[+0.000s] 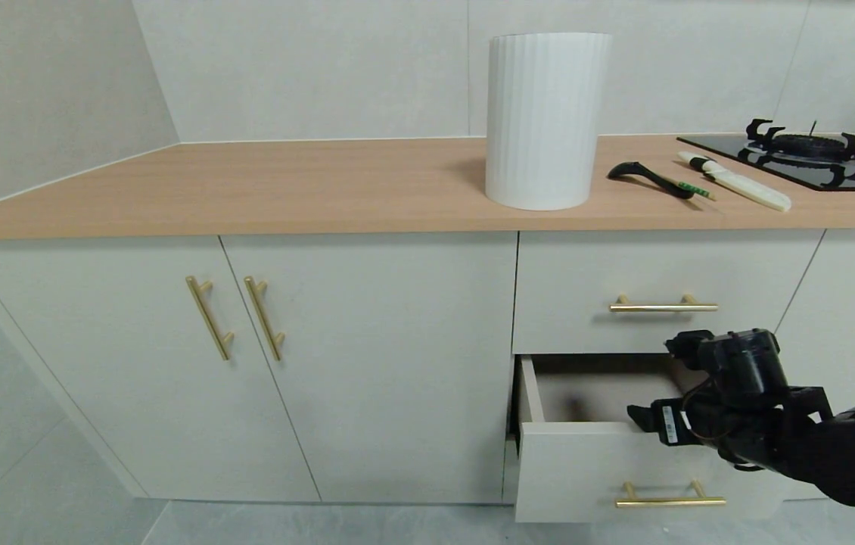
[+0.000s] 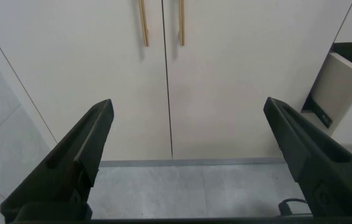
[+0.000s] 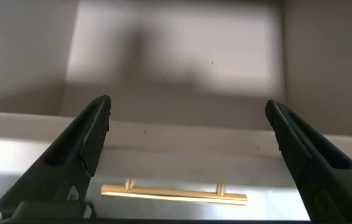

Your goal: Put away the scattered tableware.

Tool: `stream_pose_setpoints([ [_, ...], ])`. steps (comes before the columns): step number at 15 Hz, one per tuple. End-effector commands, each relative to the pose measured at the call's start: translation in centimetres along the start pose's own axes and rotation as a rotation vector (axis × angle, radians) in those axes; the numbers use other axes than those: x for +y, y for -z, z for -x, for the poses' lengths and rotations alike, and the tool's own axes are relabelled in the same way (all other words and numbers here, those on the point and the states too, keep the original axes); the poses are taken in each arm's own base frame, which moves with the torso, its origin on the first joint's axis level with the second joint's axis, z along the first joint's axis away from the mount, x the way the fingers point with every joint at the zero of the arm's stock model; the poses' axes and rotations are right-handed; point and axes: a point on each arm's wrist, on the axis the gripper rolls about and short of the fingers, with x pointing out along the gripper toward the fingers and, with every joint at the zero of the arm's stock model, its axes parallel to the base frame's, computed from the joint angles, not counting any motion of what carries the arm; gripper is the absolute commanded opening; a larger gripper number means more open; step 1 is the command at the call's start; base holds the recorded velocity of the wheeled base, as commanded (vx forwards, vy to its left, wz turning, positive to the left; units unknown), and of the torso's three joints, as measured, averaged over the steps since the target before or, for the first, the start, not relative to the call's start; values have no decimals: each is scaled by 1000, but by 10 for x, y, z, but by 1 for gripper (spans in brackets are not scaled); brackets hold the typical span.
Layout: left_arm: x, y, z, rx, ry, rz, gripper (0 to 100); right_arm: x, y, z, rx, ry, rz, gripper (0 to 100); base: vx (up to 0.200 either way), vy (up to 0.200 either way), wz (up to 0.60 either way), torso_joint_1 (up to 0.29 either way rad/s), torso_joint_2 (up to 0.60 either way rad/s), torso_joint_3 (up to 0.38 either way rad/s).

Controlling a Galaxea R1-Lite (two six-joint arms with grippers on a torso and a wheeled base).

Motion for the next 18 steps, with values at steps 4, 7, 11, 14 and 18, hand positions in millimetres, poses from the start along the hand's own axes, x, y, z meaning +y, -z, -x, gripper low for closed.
stream_pose_setpoints([
  [4,0,0,0,1,0,0,100,-1,-8,17,19,-5,9,100,0,0,0,0,0,0],
  [7,0,0,0,1,0,0,100,-2,-6,24,83,-21,27,100,0,0,0,0,0,0],
  [11,0,0,0,1,0,0,100,-1,-4,36,161,-60,58,100,0,0,0,0,0,0],
  [14,0,0,0,-1,0,0,100,0,1,37,201,-61,77,100,0,0,0,0,0,0],
  [18,0,0,0,-1,0,0,100,-1,3,44,238,-75,115,100,0,0,0,0,0,0],
])
